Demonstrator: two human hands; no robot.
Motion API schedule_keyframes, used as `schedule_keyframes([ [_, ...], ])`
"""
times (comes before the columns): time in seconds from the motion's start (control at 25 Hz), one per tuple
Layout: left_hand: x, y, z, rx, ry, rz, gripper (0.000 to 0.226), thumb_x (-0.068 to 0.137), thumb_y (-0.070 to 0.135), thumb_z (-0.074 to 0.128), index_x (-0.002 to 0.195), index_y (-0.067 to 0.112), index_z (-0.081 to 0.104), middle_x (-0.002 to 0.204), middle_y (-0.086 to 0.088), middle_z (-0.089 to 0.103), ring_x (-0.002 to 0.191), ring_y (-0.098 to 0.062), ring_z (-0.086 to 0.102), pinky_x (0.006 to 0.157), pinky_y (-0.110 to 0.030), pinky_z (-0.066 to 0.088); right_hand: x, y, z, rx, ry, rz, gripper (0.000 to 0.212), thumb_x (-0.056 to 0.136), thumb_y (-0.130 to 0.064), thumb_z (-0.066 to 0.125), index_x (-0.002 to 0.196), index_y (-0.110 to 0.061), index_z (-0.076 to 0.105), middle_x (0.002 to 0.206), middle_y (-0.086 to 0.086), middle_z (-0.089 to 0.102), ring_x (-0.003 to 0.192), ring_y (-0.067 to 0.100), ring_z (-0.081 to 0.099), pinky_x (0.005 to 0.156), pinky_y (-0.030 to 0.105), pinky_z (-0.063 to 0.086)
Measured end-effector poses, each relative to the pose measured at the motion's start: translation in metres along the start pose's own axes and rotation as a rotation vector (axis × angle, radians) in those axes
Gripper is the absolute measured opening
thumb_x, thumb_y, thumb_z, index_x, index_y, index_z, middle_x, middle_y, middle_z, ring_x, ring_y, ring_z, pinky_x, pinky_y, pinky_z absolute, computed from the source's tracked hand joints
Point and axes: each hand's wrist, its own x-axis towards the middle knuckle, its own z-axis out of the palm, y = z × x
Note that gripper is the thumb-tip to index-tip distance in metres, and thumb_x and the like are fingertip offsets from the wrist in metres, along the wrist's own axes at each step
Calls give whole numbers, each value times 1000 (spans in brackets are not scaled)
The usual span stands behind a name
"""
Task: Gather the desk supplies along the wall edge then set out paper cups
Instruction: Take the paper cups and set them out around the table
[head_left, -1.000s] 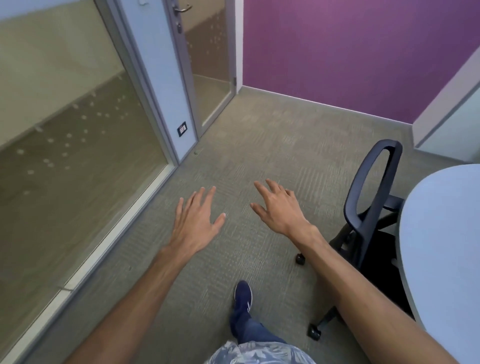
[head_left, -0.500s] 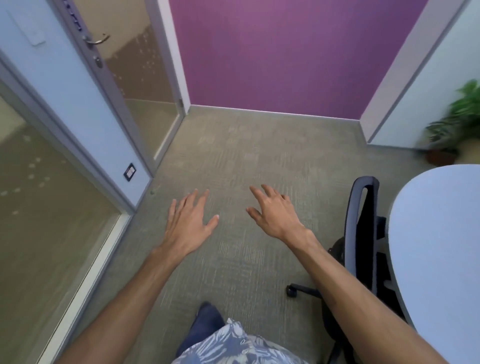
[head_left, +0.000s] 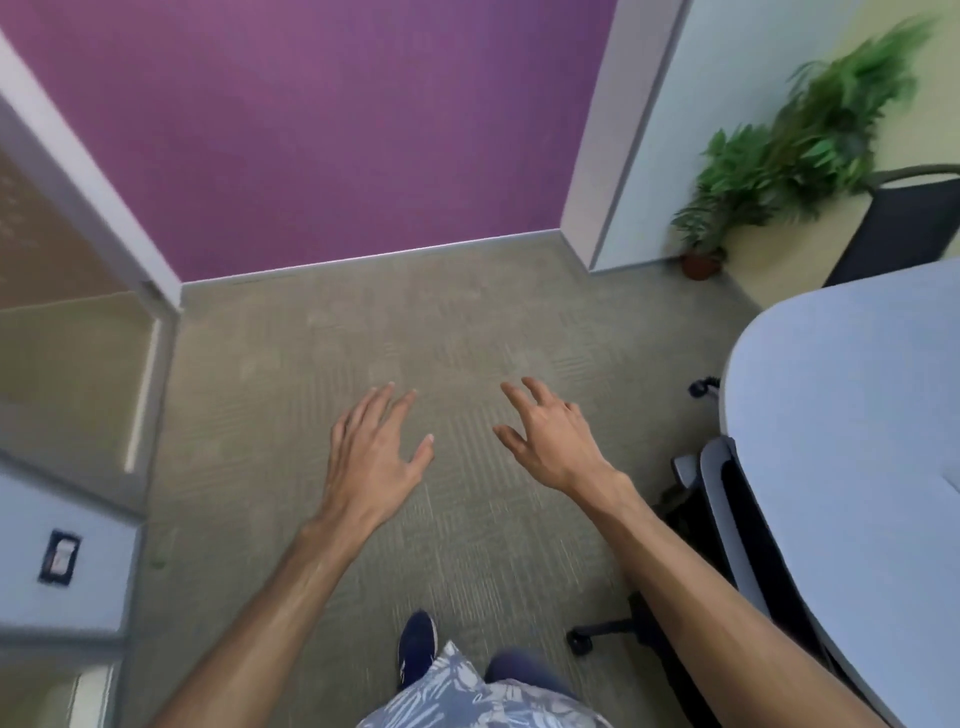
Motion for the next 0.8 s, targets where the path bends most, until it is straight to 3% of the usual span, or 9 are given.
schedule_keyframes([
  [0.32, 183, 35, 46, -24, -183, 269, 70, 91, 48, 59, 152, 24, 37, 160, -9, 32, 148, -27, 28, 119, -45, 21, 97, 72, -31, 5, 94, 222, 61, 99, -47, 46, 151, -20, 30, 157, 9, 34, 144, 26, 34, 111, 44, 34],
  [0.8, 449, 197, 156, -68, -345, 512, 70, 92, 47, 58, 154, 26, 32, 163, -4, 27, 150, -24, 24, 119, -45, 22, 244, 284, -107, 72, 206, 507, 59, 100, -44, 45, 151, -16, 34, 152, 9, 43, 139, 27, 41, 109, 42, 39],
])
